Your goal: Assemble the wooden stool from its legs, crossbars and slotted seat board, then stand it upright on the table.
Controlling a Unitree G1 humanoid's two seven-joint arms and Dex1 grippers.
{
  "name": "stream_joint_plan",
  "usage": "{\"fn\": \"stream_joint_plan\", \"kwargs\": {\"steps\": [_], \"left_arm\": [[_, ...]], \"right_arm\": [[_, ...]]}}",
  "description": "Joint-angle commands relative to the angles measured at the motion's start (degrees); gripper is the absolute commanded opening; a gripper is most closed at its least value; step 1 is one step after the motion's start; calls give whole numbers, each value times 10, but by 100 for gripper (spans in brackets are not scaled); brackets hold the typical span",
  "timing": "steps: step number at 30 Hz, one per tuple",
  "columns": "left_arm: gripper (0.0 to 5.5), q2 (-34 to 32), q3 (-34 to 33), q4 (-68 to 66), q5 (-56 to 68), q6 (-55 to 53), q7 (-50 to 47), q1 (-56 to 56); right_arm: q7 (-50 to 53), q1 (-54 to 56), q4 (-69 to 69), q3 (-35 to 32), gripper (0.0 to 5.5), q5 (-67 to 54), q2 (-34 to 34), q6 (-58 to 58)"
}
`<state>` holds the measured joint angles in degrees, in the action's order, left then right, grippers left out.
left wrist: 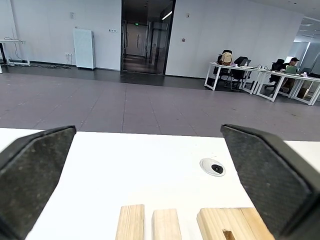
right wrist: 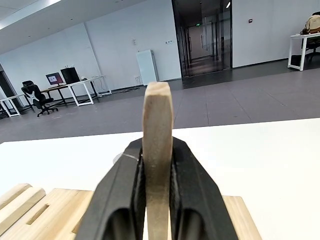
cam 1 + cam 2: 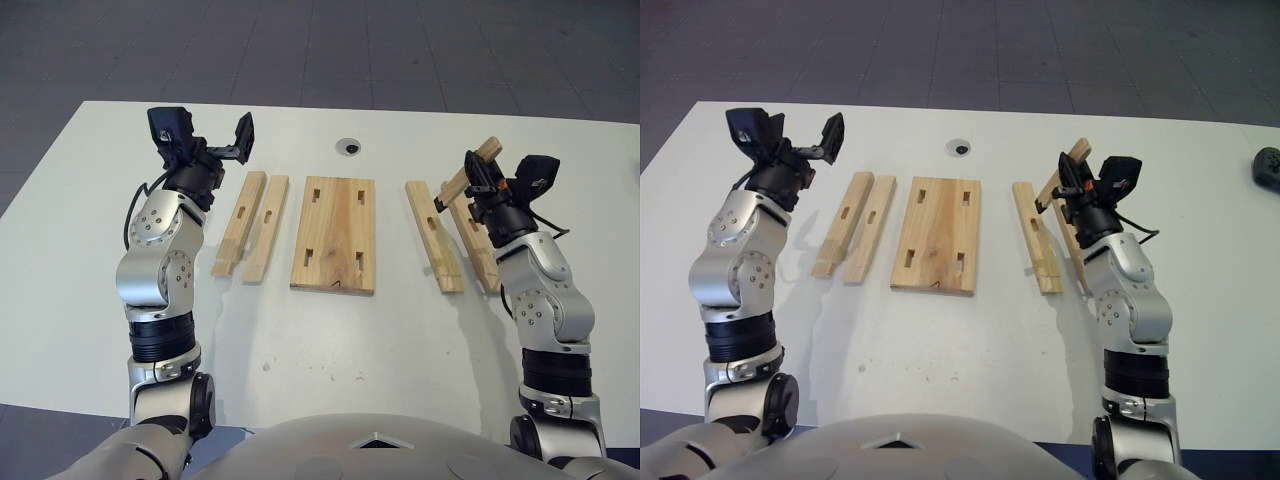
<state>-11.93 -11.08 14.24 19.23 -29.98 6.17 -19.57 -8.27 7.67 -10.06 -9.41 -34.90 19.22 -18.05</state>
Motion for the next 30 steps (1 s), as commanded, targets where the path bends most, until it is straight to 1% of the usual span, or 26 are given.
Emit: {"fn": "stream_joint_plan", "kwargs": {"steps": [1, 6, 12, 17, 22, 26, 30], "left_arm": [[540, 7, 3, -4, -6, -6, -10, 6], [540, 5, 7, -6, -9, -6, -14, 16], [540, 5, 11, -3, -11, -3, -18, 23], [540, 12, 15, 0, -12, -5, -18, 31], [540, 16, 18, 0, -13, -5, -18, 35], [540, 21, 20, 8, -14, -6, -20, 45], [540, 23, 21, 10, -16, -7, -22, 46]], "right_arm": [[-5, 4, 0, -1, 43, 10, -9, -19], [-6, -30, -14, 8, 43, 37, -12, -36], [-15, -44, -14, 17, 43, 66, -17, -36], [-15, -22, -13, 6, 43, 64, -35, -35], [-18, -3, -15, -3, 43, 75, -33, -29], [-19, -6, -4, -3, 43, 96, -34, -25], [-11, -22, 6, -13, 43, 90, -51, -41]]}}
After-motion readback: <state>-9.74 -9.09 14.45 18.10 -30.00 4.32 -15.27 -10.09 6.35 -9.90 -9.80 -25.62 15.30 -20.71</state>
